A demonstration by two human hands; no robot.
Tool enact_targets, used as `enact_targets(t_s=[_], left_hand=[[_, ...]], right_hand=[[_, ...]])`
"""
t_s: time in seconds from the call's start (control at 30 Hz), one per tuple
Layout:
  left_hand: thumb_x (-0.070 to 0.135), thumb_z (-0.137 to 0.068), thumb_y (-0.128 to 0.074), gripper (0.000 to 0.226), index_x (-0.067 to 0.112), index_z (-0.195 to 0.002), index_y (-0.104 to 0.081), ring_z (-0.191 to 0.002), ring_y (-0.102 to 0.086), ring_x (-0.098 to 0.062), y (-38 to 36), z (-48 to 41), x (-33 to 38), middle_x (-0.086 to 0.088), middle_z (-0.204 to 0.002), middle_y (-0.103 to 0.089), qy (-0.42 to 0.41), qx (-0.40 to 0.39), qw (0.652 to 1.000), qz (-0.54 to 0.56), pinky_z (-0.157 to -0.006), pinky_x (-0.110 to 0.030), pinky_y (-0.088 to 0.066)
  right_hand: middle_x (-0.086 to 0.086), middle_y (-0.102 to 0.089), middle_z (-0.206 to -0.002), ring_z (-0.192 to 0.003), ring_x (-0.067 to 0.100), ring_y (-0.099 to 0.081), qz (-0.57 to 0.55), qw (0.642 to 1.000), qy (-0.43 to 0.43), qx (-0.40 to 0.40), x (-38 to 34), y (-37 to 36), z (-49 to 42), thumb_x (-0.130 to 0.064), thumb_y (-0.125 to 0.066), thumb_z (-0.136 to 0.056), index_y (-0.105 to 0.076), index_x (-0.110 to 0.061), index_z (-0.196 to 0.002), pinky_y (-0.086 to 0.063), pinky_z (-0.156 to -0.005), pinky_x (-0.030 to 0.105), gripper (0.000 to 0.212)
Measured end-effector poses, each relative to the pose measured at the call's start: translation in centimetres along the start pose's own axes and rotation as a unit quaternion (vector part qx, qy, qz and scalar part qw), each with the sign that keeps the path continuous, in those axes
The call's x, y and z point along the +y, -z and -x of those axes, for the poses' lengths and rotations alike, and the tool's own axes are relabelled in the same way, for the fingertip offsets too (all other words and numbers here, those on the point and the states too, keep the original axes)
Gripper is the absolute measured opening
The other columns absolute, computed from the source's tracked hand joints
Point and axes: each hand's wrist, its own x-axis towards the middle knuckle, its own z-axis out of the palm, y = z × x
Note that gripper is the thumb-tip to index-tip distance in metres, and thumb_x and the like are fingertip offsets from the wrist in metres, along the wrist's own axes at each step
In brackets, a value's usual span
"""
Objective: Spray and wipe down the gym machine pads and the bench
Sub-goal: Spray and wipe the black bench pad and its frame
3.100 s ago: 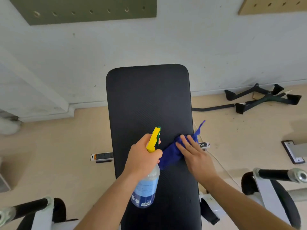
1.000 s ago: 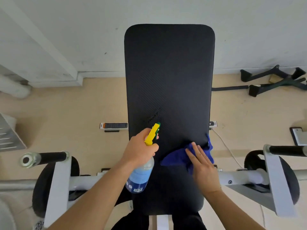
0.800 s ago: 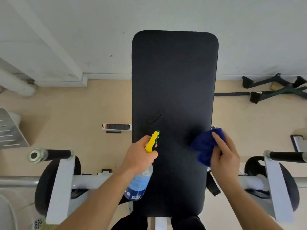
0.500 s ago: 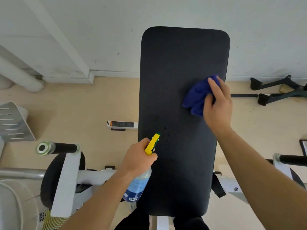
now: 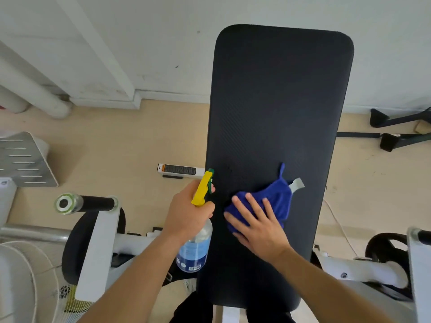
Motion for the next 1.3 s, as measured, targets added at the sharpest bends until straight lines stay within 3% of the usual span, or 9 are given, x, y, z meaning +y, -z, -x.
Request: enact_targets(t_s=[0.17,0.43,0.7,0.8,0.9,1.03,1.13,1.2,1.3], left_hand=[[0.014,-0.078,-0.061,0.031,0.034,-0.101,-0.069,-0.068,-0.075,-0.021,0.8,-0.3,0.7,0.001,-0.097,-0.074,-0.005,0.005,1.0,-0.011,-0.082,-0.047,-0.06],[0.006,-0.082,-0.064,0.029,0.026,-0.102,-0.068,-0.072,-0.072,-0.02,1.5,-0.2,-0.2,-0.002,-0.096,-0.073,-0.015,0.011,0.999,-0.033,-0.077,-0.041,-0.061],[0.018,-0.073,-0.058,0.027,0.026,-0.098,-0.066,-0.077,-0.071,-0.025,1.8,0.3,-0.8,0.001,-0.093,-0.071,-0.019,0.028,0.998,-0.048,-0.076,-0.052,-0.06],[0.007,-0.079,-0.064,0.028,0.028,-0.097,-0.066,-0.075,-0.068,-0.013,1.6,0.4,-0.6,0.002,-0.091,-0.072,-0.01,0.028,0.997,-0.066,-0.075,-0.037,-0.058],[0.002,-0.082,-0.065,0.034,0.029,-0.103,-0.067,-0.076,-0.068,-0.004,1.2,0.7,-0.4,0.007,-0.096,-0.073,-0.003,0.009,0.998,-0.063,-0.071,-0.024,-0.053],[0.023,-0.076,-0.058,0.033,0.028,-0.107,-0.067,-0.072,-0.073,-0.024,0.3,1.3,-0.5,-0.006,-0.1,-0.073,-0.003,0.0,1.0,-0.024,-0.079,-0.043,-0.061],[0.028,-0.074,-0.055,0.035,0.022,-0.107,-0.066,-0.075,-0.072,-0.031,-0.3,1.7,-1.1,-0.012,-0.099,-0.071,-0.005,0.006,1.0,-0.026,-0.079,-0.045,-0.061],[0.025,-0.073,-0.055,0.035,0.024,-0.106,-0.066,-0.075,-0.073,-0.03,-0.2,1.9,-1.6,-0.01,-0.098,-0.072,0.007,0.006,1.0,-0.012,-0.078,-0.043,-0.061],[0.017,-0.07,-0.055,0.036,0.028,-0.102,-0.068,-0.071,-0.073,-0.027,0.3,2.1,-2.5,-0.009,-0.092,-0.071,0.014,0.022,1.0,0.002,-0.076,-0.042,-0.06]], right_hand=[[0.005,-0.024,-0.165,-0.149,0.032,-0.029,0.033,0.996,0.083,0.018,5.7,2.2,-2.7,-0.048,-0.057,-0.092,-0.038,-0.039,-0.152,-0.031,-0.114,0.053,0.063],[0.011,-0.012,-0.168,-0.154,0.036,-0.01,-0.056,0.978,-0.175,0.101,8.8,8.6,-16.4,-0.041,-0.043,-0.104,-0.027,-0.027,-0.157,-0.014,-0.121,0.054,0.057],[0.005,-0.003,-0.168,-0.154,0.029,0.001,-0.042,0.998,0.052,-0.018,-1.8,0.8,-4.1,-0.03,-0.063,-0.09,-0.016,-0.034,-0.16,-0.006,-0.12,0.049,0.084],[0.006,-0.014,-0.167,-0.152,0.027,-0.013,-0.007,0.991,0.117,-0.065,-0.2,0.5,0.2,-0.03,-0.077,-0.074,-0.022,-0.034,-0.158,-0.02,-0.117,0.048,0.1],[0.009,-0.013,-0.167,-0.151,0.03,-0.025,-0.002,0.995,0.076,-0.07,5.5,2.0,-0.4,-0.032,-0.089,-0.055,-0.024,-0.035,-0.158,-0.029,-0.116,0.045,0.122],[0.011,-0.018,-0.166,-0.152,0.033,-0.02,-0.06,0.987,-0.118,0.09,11.9,5.7,-5.2,-0.028,-0.059,-0.099,-0.029,-0.031,-0.156,-0.027,-0.117,0.05,0.065],[0.015,-0.017,-0.166,-0.152,0.039,-0.015,-0.108,0.949,-0.259,0.143,10.5,6.5,-8.1,-0.027,-0.052,-0.103,-0.035,-0.024,-0.155,-0.02,-0.12,0.054,0.055],[0.018,-0.017,-0.165,-0.151,0.042,-0.014,-0.125,0.949,-0.252,0.143,7.2,5.5,-8.4,-0.021,-0.057,-0.098,-0.039,-0.022,-0.153,-0.02,-0.118,0.057,0.058],[0.013,-0.014,-0.166,-0.152,0.038,-0.01,-0.126,0.985,-0.085,0.082,0.9,2.5,-5.6,-0.017,-0.069,-0.086,-0.036,-0.026,-0.153,-0.016,-0.117,0.055,0.075]])
